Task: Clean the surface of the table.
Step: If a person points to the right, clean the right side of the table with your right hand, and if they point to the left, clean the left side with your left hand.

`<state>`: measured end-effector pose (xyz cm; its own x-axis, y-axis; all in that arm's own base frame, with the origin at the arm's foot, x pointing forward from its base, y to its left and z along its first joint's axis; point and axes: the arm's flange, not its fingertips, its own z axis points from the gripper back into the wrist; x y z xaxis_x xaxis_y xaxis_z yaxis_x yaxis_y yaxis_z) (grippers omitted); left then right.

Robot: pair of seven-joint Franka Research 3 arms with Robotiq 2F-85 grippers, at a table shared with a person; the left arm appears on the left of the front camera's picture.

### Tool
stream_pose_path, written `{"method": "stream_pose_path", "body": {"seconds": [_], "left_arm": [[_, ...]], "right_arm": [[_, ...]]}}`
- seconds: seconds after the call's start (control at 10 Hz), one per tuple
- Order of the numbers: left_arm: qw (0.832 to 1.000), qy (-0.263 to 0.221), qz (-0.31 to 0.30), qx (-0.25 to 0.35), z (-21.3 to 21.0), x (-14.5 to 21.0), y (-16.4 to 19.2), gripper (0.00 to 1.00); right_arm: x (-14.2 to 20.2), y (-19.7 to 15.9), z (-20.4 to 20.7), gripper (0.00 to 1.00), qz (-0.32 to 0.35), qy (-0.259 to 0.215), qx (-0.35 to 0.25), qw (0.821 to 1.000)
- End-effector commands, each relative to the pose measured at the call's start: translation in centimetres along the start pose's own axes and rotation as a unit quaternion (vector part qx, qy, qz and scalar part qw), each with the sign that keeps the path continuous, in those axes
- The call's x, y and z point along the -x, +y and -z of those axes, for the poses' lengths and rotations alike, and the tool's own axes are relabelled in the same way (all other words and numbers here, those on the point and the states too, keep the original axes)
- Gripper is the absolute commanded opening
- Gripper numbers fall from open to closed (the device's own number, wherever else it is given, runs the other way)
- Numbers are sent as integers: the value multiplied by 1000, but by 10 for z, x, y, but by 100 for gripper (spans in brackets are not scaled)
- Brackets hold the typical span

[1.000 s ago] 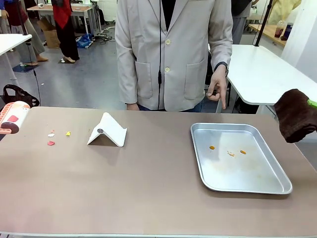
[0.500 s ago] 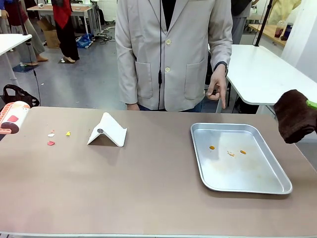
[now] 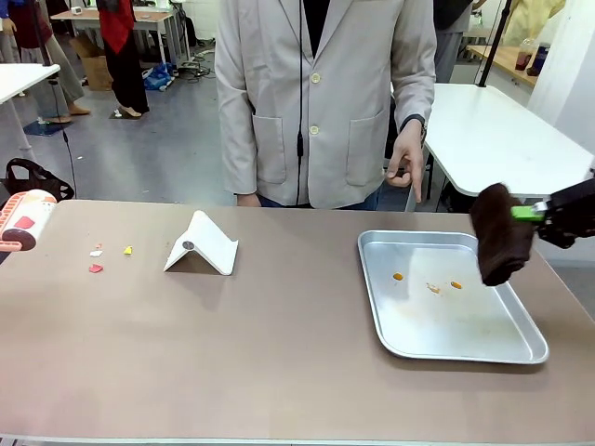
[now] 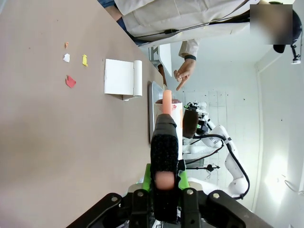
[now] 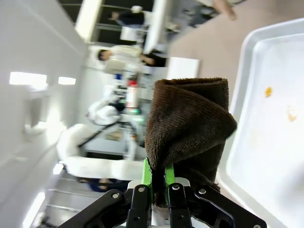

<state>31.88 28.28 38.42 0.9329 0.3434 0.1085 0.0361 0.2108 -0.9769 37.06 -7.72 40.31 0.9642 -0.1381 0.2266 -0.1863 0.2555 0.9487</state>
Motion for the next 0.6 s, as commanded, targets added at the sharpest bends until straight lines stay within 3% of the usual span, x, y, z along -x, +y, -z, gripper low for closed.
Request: {"method": "stream_pose_path", "body": {"seconds": [0.0,0.2,0.4,0.5], "left_arm": [[1000,3,5,-2,-1,1,-4,23],[1000,3,5,-2,-1,1,-4,23],[1000,3,5,-2,-1,1,-4,23],[1000,3,5,-2,-1,1,-4,23]], "right_arm": [[7,9,40,12,-34,3,116,993],[1,8,69,12,-65,-15,226,972],[-11,6,77,12,-84,-18,295,952],[-20,3,76,12,-96,-27,345,933]]}}
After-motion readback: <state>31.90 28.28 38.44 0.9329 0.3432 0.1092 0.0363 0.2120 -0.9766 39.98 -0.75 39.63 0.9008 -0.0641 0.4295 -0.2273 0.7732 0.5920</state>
